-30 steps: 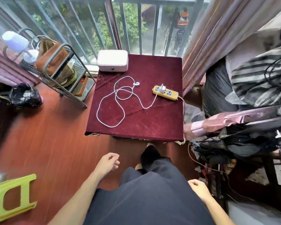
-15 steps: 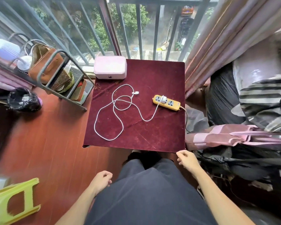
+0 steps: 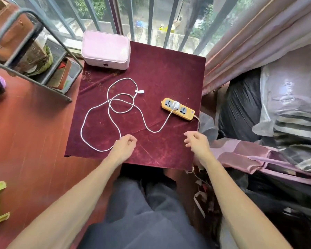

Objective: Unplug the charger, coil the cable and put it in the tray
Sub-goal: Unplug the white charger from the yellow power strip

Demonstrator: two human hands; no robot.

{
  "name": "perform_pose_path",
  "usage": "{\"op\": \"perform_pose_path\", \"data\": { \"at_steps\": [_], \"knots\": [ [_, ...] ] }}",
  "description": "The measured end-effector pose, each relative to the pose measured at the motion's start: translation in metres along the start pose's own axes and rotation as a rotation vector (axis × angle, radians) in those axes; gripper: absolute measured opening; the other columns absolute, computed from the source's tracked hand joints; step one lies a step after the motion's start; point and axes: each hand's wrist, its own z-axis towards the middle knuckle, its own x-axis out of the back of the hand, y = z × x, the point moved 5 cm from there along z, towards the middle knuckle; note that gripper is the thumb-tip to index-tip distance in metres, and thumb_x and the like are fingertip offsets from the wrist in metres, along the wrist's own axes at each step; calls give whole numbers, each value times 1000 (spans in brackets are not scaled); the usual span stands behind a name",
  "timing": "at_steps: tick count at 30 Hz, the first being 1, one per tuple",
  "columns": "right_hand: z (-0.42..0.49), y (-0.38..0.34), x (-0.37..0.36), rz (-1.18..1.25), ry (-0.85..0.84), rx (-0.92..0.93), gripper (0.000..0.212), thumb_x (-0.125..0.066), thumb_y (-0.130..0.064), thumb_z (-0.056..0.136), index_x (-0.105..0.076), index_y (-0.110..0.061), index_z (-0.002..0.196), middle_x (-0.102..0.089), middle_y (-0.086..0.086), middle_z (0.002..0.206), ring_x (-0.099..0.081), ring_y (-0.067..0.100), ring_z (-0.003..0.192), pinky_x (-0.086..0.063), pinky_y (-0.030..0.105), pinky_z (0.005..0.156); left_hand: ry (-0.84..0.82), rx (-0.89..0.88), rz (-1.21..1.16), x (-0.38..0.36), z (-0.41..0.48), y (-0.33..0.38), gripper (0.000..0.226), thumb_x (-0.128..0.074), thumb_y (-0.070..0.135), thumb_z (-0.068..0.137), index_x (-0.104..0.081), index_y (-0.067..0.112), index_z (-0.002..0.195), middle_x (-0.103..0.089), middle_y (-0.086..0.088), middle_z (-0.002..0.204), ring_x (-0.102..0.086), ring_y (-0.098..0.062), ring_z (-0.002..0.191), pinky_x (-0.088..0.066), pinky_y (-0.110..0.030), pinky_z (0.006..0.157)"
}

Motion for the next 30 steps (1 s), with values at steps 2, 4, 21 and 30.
{"op": "perform_pose_path", "data": {
  "at_steps": [2,4,21,30],
  "knots": [
    [37,-28,0,-9,18,20,26,-56,-36,103,-77,-22,97,-72,-1,84,-63,9,67,-44,20,59,43,-81,34,-2,33,32,17,-51,29,97,-67,30,96,-72,5,85,-65,-14,75,-52,-30,68],
    [75,-53,-1,-30,60,39,34,-51,-38,105,-76,-15,101,-70,0,82,-61,10,64,-42,22,57,85,-163,51,-6,69,61,16,-52,27,98,-67,26,100,-69,5,89,-66,-19,85,-53,-34,78],
    [207,-147,-65,-1188,-369,162,30,-85,-38,83,-76,-18,103,-73,2,83,-69,16,72,-56,29,61,84,-615,328,-81,248,97,62,-67,57,88,-45,48,145,-45,1,119,-46,-20,108,-40,-40,101],
    [182,-154,-102,-1793,-215,496,43,-78,-34,88,-66,-9,120,-69,6,103,-69,31,95,-44,36,70,57,-584,188,-86,258,93,64,-70,60,81,-45,56,140,-42,4,108,-35,-15,101,-30,-36,100]
  ]
}}
